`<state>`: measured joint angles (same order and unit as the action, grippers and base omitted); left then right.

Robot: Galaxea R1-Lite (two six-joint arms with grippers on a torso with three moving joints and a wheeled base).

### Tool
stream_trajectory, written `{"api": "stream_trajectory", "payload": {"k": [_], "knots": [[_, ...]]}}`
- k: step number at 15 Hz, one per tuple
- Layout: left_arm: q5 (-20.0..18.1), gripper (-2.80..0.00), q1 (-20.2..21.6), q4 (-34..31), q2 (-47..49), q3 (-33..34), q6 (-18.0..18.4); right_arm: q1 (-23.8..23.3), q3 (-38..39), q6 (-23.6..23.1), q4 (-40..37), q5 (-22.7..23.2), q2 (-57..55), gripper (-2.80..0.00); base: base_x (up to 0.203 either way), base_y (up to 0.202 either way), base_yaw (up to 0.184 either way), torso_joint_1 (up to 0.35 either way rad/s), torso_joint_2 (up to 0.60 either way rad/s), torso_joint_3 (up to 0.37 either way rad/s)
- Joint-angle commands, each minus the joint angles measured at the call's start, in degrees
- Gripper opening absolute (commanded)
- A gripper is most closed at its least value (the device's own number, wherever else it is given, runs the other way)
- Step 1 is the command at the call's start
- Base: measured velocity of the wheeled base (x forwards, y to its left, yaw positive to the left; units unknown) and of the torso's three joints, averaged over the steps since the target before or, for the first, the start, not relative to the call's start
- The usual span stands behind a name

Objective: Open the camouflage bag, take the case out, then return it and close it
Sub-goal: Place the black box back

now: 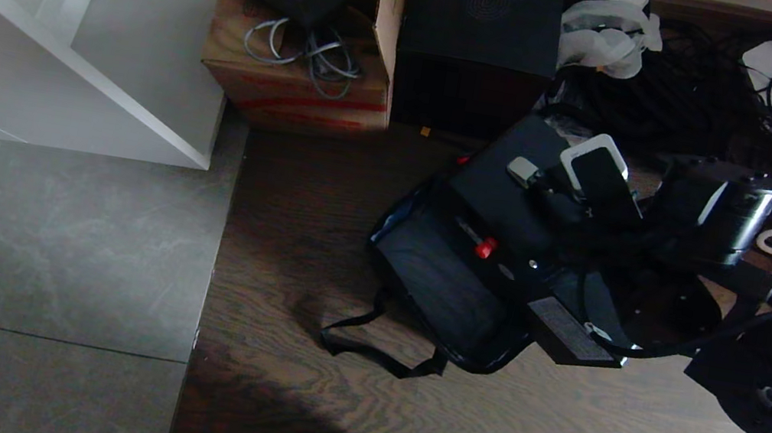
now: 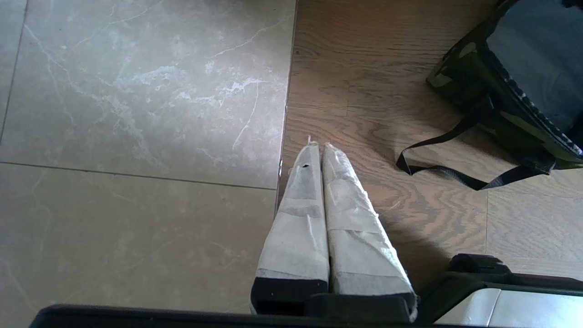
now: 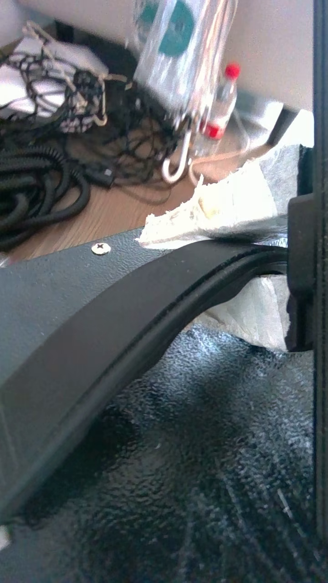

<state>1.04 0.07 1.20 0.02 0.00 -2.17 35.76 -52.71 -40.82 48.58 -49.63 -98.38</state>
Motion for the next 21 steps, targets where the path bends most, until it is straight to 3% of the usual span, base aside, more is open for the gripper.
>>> {"api": "stream_trajectory", "payload": {"k": [1, 7, 21], "knots": [[0.0, -2.80, 0.0, 0.0, 0.0, 0.6, 0.0, 1.5, -2.4, 2.1, 0.2, -0.3, -4.3, -2.80, 0.000, 0.000, 0.000, 0.000, 0.00, 0.000], [0.0, -2.80, 0.0, 0.0, 0.0, 0.6, 0.0, 2.6, -4.3, 8.3, -0.2, -0.3, -10.4, -2.80, 0.000, 0.000, 0.000, 0.000, 0.00, 0.000], [0.0, -2.80, 0.0, 0.0, 0.0, 0.6, 0.1, 4.1, -9.4, 9.5, -0.3, 0.0, -13.7, -2.80, 0.000, 0.000, 0.000, 0.000, 0.00, 0.000]]}}
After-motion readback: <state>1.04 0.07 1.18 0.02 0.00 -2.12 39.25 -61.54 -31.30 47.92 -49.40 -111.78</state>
